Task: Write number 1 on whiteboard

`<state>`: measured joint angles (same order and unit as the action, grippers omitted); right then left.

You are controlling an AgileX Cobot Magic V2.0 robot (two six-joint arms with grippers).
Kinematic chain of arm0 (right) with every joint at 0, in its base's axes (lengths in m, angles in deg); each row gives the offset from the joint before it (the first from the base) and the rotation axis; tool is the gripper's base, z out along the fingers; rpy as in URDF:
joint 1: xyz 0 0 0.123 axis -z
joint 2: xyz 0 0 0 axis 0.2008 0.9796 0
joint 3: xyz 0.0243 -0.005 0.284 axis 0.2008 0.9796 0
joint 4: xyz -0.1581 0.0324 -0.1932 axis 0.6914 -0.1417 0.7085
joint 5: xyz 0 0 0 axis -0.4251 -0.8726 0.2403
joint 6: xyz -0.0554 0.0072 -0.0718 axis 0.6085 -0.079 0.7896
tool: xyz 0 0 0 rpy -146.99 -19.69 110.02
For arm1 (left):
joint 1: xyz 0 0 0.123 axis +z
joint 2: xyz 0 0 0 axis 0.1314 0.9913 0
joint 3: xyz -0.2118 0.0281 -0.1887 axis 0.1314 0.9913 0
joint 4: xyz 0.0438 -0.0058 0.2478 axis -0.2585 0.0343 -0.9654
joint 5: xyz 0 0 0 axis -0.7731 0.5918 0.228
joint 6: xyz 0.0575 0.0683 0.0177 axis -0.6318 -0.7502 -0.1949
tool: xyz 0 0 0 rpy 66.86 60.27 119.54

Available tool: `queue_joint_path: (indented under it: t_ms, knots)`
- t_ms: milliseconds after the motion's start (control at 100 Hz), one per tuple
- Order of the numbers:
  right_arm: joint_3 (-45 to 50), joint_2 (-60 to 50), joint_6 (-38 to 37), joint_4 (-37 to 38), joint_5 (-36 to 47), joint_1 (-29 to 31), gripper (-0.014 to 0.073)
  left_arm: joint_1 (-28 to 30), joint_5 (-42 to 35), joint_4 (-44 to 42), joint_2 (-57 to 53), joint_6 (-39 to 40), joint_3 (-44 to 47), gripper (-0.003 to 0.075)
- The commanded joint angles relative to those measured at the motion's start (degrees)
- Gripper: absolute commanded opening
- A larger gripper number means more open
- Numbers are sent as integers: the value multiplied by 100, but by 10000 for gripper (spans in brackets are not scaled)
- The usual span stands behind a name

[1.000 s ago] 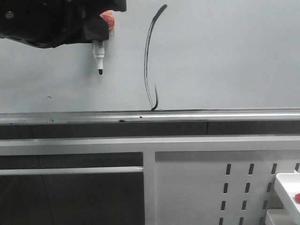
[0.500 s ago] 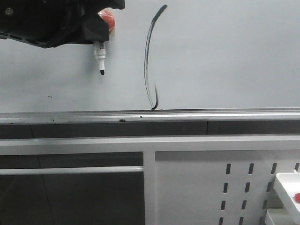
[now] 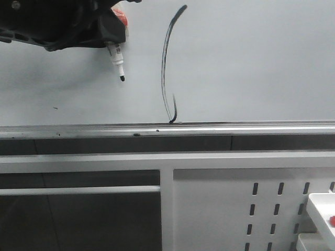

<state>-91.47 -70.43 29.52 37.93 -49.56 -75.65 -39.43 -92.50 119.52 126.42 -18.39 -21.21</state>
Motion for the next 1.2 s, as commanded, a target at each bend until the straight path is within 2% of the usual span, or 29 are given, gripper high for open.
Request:
queue_joint_path:
  t_ms: [0,230,390,450,640,850,960,1030,1110,1190]
  knots:
    - [-127,67,-15,143,395,-10,-68,71,-664,-70,-140,59,-224,243]
    - [-127,67,-15,143,386,-10,-68,71,-664,-82,-140,59,-224,328]
    - [-127,67,-15,143,386,-10,-68,71,-629,-227,-153,19,-224,493]
    - [-127,67,-15,165,386,-10,-68,71,-582,-227,-188,5,-224,529]
    - [-127,67,-15,307,435,-10,-68,71,-129,-227,-553,-334,-87,536]
    - [-127,-203,-15,307,435,-10,-68,71,358,-227,-1665,-590,620,530]
    - [-127,-514,-15,345,396,-10,-68,71,558,-227,-2488,-590,1123,494]
    - [-127,-686,-15,359,323,-10,-68,71,859,-227,-3072,-599,1428,426]
    - [-127,-788,-15,320,297,-10,-70,71,1134,-227,-3601,-599,1680,293]
    - [-127,-801,-15,265,297,-10,-71,71,1475,-227,-4189,-599,1916,94]
